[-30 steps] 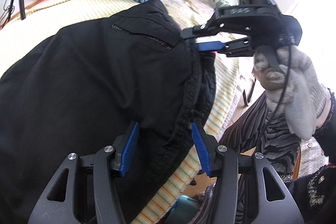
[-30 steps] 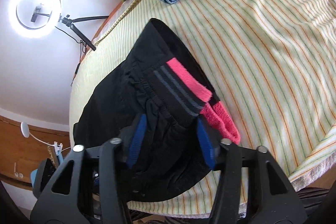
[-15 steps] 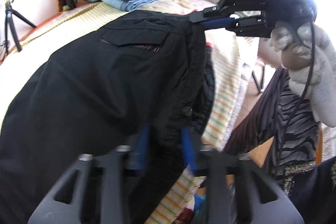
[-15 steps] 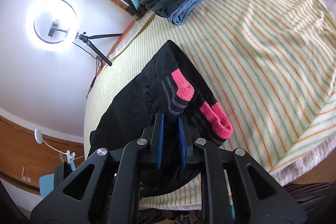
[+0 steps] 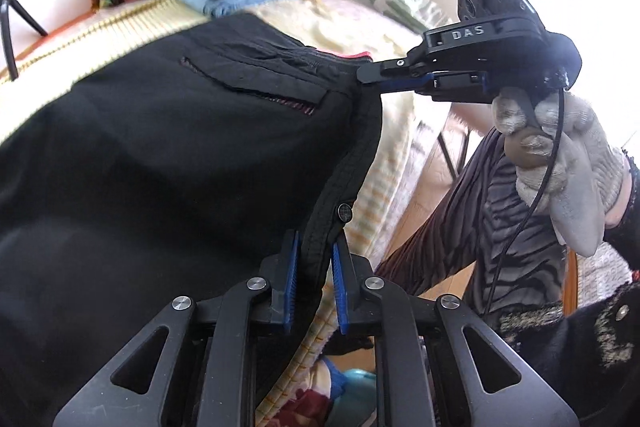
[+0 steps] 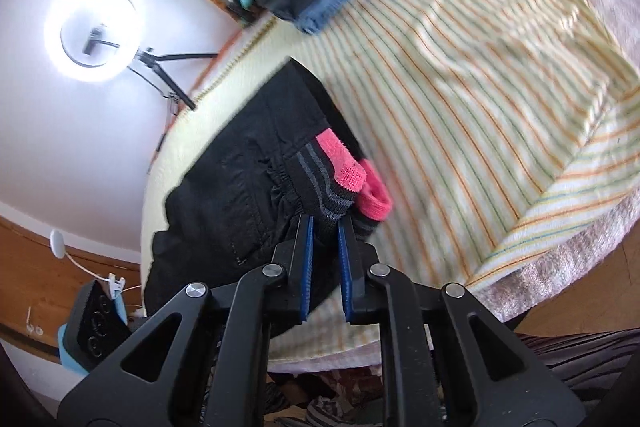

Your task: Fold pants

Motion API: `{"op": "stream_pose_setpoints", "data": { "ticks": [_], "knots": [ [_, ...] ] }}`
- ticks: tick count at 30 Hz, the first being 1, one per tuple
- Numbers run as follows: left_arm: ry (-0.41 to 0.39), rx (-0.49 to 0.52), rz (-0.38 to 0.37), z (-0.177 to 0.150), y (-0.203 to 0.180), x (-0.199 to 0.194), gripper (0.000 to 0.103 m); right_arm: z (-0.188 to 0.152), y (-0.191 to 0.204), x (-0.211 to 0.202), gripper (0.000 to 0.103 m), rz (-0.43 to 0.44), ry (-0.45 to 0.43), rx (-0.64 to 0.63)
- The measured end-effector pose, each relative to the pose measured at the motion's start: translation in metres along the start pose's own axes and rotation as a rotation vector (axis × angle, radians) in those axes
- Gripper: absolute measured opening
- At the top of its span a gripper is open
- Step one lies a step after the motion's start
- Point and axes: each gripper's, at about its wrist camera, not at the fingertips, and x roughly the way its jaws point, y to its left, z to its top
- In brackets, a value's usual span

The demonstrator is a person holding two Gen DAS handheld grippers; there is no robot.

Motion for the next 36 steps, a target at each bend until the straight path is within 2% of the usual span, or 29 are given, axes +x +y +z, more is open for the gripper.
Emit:
{"op": "stream_pose_setpoints", "data": {
  "ticks": [5,7,10,15,17,22,23,25,27,32,36],
  "knots": [
    [0.005,-0.022,0.007,0.001,0.001,0.001,0.016,0.001,0.001,0.015,0.012,-0.055,0.006,-0.044],
    [-0.002,-0.029,0.011,0.000,0.002,-0.007,0.021,0.003,0.006,0.016,0.013,-0.074,0.021,-0.077],
    [-0.049,-0.049,0.034,-0.006,0.007,-0.031,0.031,0.006,0.013,0.014,0.016,-0.107,0.044,-0.112],
    [-0.147,-0.174,0.108,-0.027,0.037,-0.086,0.033,0.013,0.040,-0.006,0.020,-0.195,-0.024,-0.256],
    [-0.192,-0.244,0.164,-0.041,0.056,-0.112,0.033,0.020,0.056,-0.015,0.021,-0.166,-0.052,-0.320],
    [-0.246,-0.412,0.311,-0.081,0.102,-0.158,0.033,0.043,0.097,-0.007,0.044,-0.083,-0.029,-0.496],
    [-0.255,-0.455,0.338,-0.090,0.113,-0.166,0.033,0.049,0.106,-0.001,0.048,-0.056,-0.012,-0.540],
    [-0.261,-0.514,0.394,-0.106,0.130,-0.179,0.033,0.063,0.121,0.013,0.049,-0.009,0.019,-0.616],
    [-0.250,-0.567,0.461,-0.123,0.147,-0.188,0.033,0.078,0.137,0.033,0.049,0.032,0.089,-0.708],
    [-0.241,-0.694,0.541,-0.155,0.180,-0.207,0.033,0.096,0.171,0.082,0.055,0.017,0.250,-0.990],
    [-0.233,-0.788,0.579,-0.177,0.204,-0.211,0.033,0.106,0.172,0.111,0.056,0.003,0.358,-1.103]
  ]
}}
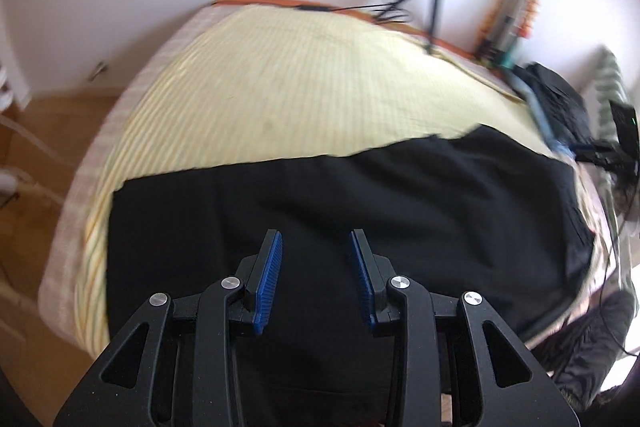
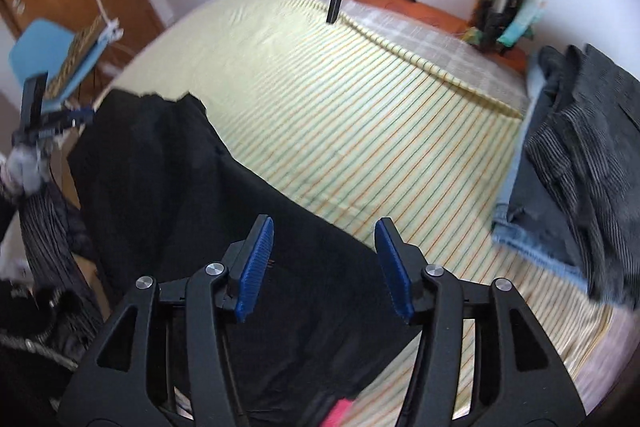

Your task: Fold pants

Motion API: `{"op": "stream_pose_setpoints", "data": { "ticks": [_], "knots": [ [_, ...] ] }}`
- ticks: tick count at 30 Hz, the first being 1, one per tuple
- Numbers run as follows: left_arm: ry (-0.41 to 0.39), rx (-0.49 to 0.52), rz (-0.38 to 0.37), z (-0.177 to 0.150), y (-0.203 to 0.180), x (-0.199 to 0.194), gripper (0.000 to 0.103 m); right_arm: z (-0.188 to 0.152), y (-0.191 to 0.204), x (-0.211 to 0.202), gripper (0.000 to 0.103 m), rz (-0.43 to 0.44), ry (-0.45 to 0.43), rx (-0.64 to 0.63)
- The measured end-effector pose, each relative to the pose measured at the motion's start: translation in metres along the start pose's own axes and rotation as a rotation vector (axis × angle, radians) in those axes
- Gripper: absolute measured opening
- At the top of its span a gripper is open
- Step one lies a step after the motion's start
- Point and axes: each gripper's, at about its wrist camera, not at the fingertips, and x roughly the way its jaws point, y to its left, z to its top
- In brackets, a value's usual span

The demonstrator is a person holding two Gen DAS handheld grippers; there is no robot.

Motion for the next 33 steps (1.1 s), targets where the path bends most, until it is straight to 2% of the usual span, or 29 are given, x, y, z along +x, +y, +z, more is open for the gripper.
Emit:
{"op": "stream_pose_setpoints", "data": {
  "ticks": [4,8,11,17,18,20,21,22,28,31,33],
  "knots": [
    [0.006,-0.126,0.009,0.001,0.028,0.009,0.033,0.000,-0.020,0.021,0.056,0.106,0.077,-0.047],
    [0.012,-0.167,0.066,0.001,0.045,0.016,0.033,-0.005,-0.032,0.038,0.056,0.137,0.136,-0.082],
    [0.009,-0.221,0.093,-0.002,0.061,0.016,0.033,-0.013,-0.043,0.046,0.056,0.221,0.161,-0.064],
    [0.007,-0.214,0.143,-0.005,0.067,0.022,0.033,-0.022,-0.045,0.057,0.056,0.284,0.167,-0.039],
    [0.008,-0.207,0.149,-0.004,0.067,0.023,0.033,-0.024,-0.044,0.057,0.052,0.284,0.168,-0.033],
    [0.011,-0.188,0.162,-0.003,0.066,0.025,0.033,-0.027,-0.036,0.057,0.041,0.236,0.171,-0.034],
    [0.011,-0.181,0.167,-0.003,0.066,0.025,0.033,-0.027,-0.027,0.055,0.029,0.205,0.171,-0.041],
    [0.010,-0.178,0.169,-0.003,0.065,0.025,0.033,-0.028,-0.021,0.051,0.023,0.183,0.172,-0.049],
    [0.002,-0.191,0.167,0.000,0.068,0.028,0.033,-0.033,0.024,-0.003,0.016,0.059,0.108,-0.066],
    [-0.008,-0.184,0.173,0.000,0.066,0.029,0.033,-0.034,0.029,-0.033,0.015,-0.005,0.073,-0.040],
    [-0.018,-0.174,0.181,0.001,0.065,0.030,0.033,-0.036,0.021,-0.038,0.014,-0.001,0.055,0.004]
  ]
}}
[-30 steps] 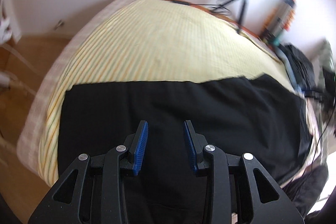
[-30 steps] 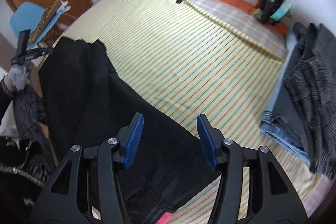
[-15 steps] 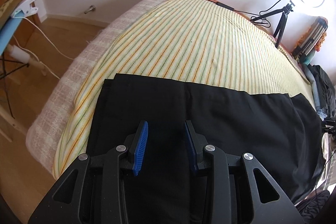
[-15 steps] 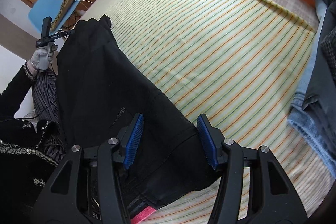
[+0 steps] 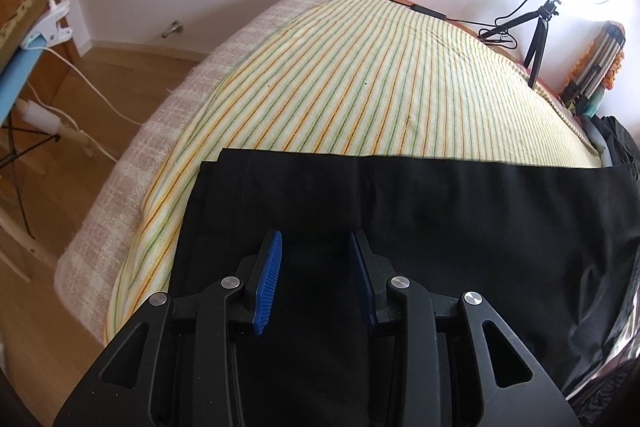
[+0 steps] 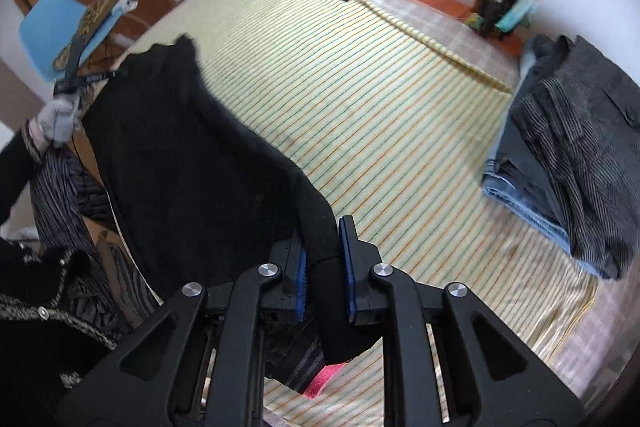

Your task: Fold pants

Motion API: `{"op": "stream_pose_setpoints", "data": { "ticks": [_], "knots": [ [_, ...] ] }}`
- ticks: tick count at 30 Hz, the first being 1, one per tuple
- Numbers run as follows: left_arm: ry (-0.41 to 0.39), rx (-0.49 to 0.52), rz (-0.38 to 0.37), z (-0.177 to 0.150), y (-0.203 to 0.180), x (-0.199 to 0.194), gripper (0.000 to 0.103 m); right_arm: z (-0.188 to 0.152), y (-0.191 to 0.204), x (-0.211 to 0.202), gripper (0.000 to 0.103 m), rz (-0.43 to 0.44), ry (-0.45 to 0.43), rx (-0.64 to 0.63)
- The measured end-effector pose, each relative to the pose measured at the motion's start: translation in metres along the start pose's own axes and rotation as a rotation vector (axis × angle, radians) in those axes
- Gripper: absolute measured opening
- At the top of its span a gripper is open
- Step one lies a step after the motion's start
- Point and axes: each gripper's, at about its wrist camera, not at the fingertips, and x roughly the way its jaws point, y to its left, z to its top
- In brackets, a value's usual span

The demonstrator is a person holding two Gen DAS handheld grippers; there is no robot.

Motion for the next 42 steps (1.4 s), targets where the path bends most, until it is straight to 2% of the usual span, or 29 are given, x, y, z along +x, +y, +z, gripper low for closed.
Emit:
{"op": "stream_pose_setpoints", "data": {
  "ticks": [2,5,9,10,12,14,16,18,20,22,26,30,33,37,41,42],
  "knots": [
    [-0.002,0.002,0.007,0.000,-0.001,0.000,0.033,-0.003,-0.009,0.016,0.014,-0.015,0.016,0.050],
    [0.002,0.014,0.015,0.000,-0.001,0.000,0.033,-0.004,-0.021,0.064,0.014,-0.071,0.096,0.089],
    [0.013,0.022,0.077,-0.001,0.005,-0.003,0.033,0.002,-0.028,0.078,0.014,-0.106,0.138,0.085],
    [0.014,0.014,0.078,-0.002,0.010,-0.005,0.033,0.004,-0.027,0.075,0.017,-0.120,0.150,0.082],
    [0.011,-0.004,0.109,-0.003,0.021,-0.009,0.033,0.007,-0.026,0.066,0.039,-0.176,0.156,0.070],
    [0.004,-0.039,0.102,-0.003,0.032,-0.013,0.033,0.013,-0.021,0.052,0.042,-0.217,0.119,0.057],
    [-0.012,-0.079,0.069,-0.004,0.041,-0.021,0.033,0.024,-0.012,0.035,0.049,-0.176,0.042,0.070],
    [-0.032,-0.102,0.043,-0.005,0.048,-0.032,0.033,0.034,0.000,0.027,0.063,-0.141,-0.014,0.066],
    [-0.044,-0.117,0.019,-0.006,0.052,-0.042,0.038,0.049,0.016,0.024,0.064,-0.125,-0.048,0.043],
    [-0.056,-0.130,-0.003,-0.007,0.057,-0.050,0.045,0.061,0.031,0.029,0.064,-0.072,-0.065,0.024],
    [-0.062,-0.200,-0.061,-0.018,0.072,-0.061,0.045,0.088,0.053,0.053,0.064,0.019,-0.078,0.010],
    [-0.035,-0.205,-0.064,-0.032,0.073,-0.060,0.045,0.109,0.066,0.087,0.064,0.129,-0.053,0.079],
    [-0.009,-0.187,-0.059,-0.043,0.065,-0.058,0.045,0.121,0.079,0.116,0.064,0.121,-0.026,0.084],
    [0.029,-0.173,-0.005,-0.054,0.064,-0.052,0.045,0.125,0.092,0.141,0.064,0.131,0.009,0.072],
    [0.043,-0.224,-0.014,-0.068,0.073,-0.051,0.045,0.129,0.105,0.156,0.064,0.148,0.020,0.055],
    [0.047,-0.250,-0.030,-0.071,0.075,-0.050,0.045,0.129,0.107,0.158,0.058,0.149,0.021,0.051]
  ]
}}
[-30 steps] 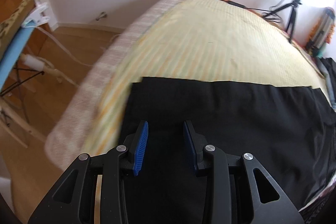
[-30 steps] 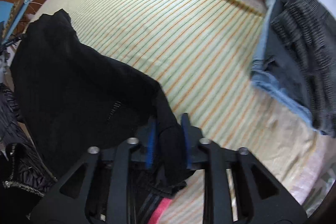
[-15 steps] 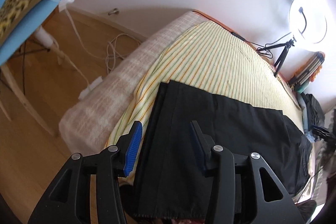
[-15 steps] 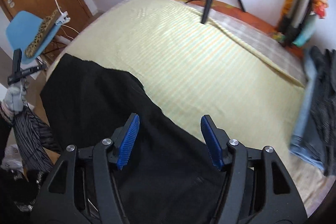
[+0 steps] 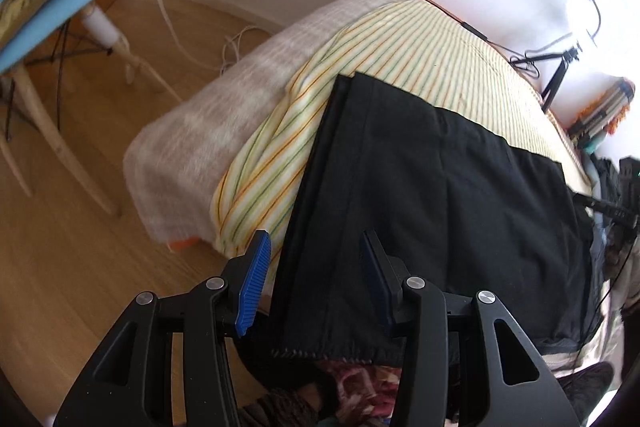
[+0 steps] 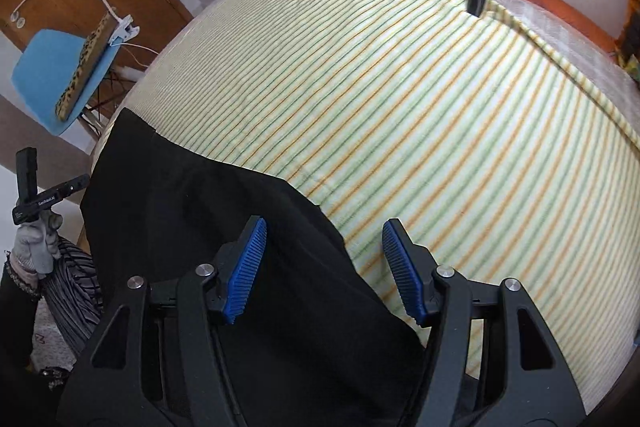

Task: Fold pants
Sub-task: 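Grasp the folded pants edge with both tools and lift it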

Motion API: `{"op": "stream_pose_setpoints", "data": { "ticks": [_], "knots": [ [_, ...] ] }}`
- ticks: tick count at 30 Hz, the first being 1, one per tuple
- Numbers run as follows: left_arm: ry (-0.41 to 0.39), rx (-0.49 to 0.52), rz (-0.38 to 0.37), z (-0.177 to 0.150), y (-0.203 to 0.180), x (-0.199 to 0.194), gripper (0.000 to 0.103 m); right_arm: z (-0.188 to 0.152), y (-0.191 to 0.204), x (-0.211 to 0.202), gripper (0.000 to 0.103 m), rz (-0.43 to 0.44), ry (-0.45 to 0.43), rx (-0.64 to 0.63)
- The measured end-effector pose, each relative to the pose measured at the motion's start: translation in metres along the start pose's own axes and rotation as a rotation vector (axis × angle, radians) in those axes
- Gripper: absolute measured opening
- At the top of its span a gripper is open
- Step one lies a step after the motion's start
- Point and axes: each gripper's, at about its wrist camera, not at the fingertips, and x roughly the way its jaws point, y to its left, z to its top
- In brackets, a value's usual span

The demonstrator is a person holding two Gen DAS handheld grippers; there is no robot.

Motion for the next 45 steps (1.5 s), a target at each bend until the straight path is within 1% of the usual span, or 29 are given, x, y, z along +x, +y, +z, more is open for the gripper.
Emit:
{"op": "stream_pose_setpoints", "data": {
  "ticks": [1,2,4,5,6,7,9,10,11,12,13,14,16,17,18,20,21,23,24,25,27,31,33,35,37,38,39,42,45],
  "knots": [
    [0.006,-0.014,-0.010,-0.002,0.001,0.002,0.045,0.000,0.002,0.004,0.051,0.012,0.004,-0.004],
    [0.014,-0.019,-0.013,-0.004,0.000,0.004,0.045,0.001,0.003,0.007,0.034,0.024,0.009,-0.008],
    [0.009,0.001,0.007,-0.009,-0.005,0.007,0.045,0.002,0.009,0.010,0.029,-0.005,0.009,-0.023],
    [-0.005,0.014,0.018,-0.011,-0.008,0.006,0.045,0.004,0.011,0.011,0.023,-0.014,0.007,-0.031],
    [-0.016,0.016,0.025,-0.011,-0.009,0.005,0.041,0.004,0.014,0.011,0.019,-0.027,0.004,-0.044],
    [-0.028,0.013,0.032,-0.013,-0.008,0.004,0.030,0.005,0.016,0.010,0.017,-0.036,-0.001,-0.051],
    [-0.052,0.006,0.039,-0.014,-0.006,-0.002,0.020,0.007,0.017,0.004,0.015,-0.057,-0.021,-0.058],
    [-0.058,0.004,0.040,-0.015,-0.003,-0.003,0.016,0.008,0.018,0.001,0.014,-0.066,-0.038,-0.051],
    [-0.063,0.011,0.048,-0.017,-0.002,-0.006,0.015,0.009,0.017,-0.002,0.014,-0.072,-0.048,-0.048],
    [-0.069,0.019,0.065,-0.018,-0.002,-0.007,0.012,0.009,0.018,-0.002,0.014,-0.085,-0.051,-0.055],
    [-0.074,0.026,0.086,-0.018,0.000,-0.009,0.008,0.009,0.022,0.001,0.014,-0.111,-0.045,-0.081],
    [-0.072,0.011,0.091,-0.019,0.004,-0.009,0.008,0.008,0.024,0.005,0.015,-0.133,-0.028,-0.104],
    [-0.076,-0.015,0.092,-0.018,0.011,-0.010,0.008,0.008,0.028,0.010,0.019,-0.168,-0.007,-0.125],
    [-0.078,-0.027,0.081,-0.018,0.013,-0.011,0.008,0.009,0.030,0.009,0.024,-0.175,-0.005,-0.129],
    [-0.082,-0.032,0.069,-0.018,0.016,-0.013,0.008,0.010,0.033,0.007,0.032,-0.184,-0.009,-0.129],
    [-0.102,-0.043,0.065,-0.018,0.018,-0.020,0.008,0.010,0.040,-0.004,0.037,-0.199,-0.048,-0.138],
    [-0.107,-0.055,0.053,-0.018,0.018,-0.023,0.009,0.010,0.048,-0.012,0.037,-0.196,-0.076,-0.147],
    [-0.124,-0.088,0.014,-0.020,0.020,-0.033,0.026,0.007,0.066,-0.025,0.037,-0.151,-0.109,-0.184],
    [-0.133,-0.110,-0.009,-0.021,0.021,-0.038,0.039,0.004,0.077,-0.029,0.037,-0.131,-0.116,-0.207],
    [-0.136,-0.133,-0.030,-0.022,0.021,-0.040,0.044,0.001,0.086,-0.031,0.037,-0.113,-0.114,-0.223],
    [-0.134,-0.180,-0.083,-0.027,0.024,-0.045,0.044,-0.007,0.109,-0.028,0.037,-0.074,-0.095,-0.274],
    [-0.092,-0.273,-0.163,-0.036,0.031,-0.041,0.044,-0.013,0.133,0.001,0.037,-0.064,-0.026,-0.288],
    [-0.074,-0.313,-0.193,-0.042,0.033,-0.036,0.045,-0.012,0.141,0.022,0.037,-0.074,0.003,-0.286],
    [-0.063,-0.329,-0.211,-0.048,0.030,-0.032,0.045,-0.011,0.147,0.038,0.037,-0.059,0.021,-0.276],
    [-0.049,-0.353,-0.225,-0.054,0.028,-0.027,0.045,-0.012,0.155,0.050,0.040,-0.083,0.029,-0.302],
    [-0.042,-0.376,-0.237,-0.059,0.028,-0.024,0.045,-0.011,0.159,0.051,0.041,-0.099,0.015,-0.327],
    [-0.035,-0.394,-0.250,-0.062,0.028,-0.021,0.045,-0.011,0.161,0.050,0.040,-0.097,0.015,-0.329],
    [-0.027,-0.459,-0.290,-0.074,0.030,-0.010,0.045,-0.011,0.157,0.039,0.040,-0.053,0.002,-0.285],
    [-0.010,-0.523,-0.325,-0.083,0.032,0.005,0.045,-0.018,0.153,0.028,0.040,-0.047,-0.011,-0.270]
  ]
}}
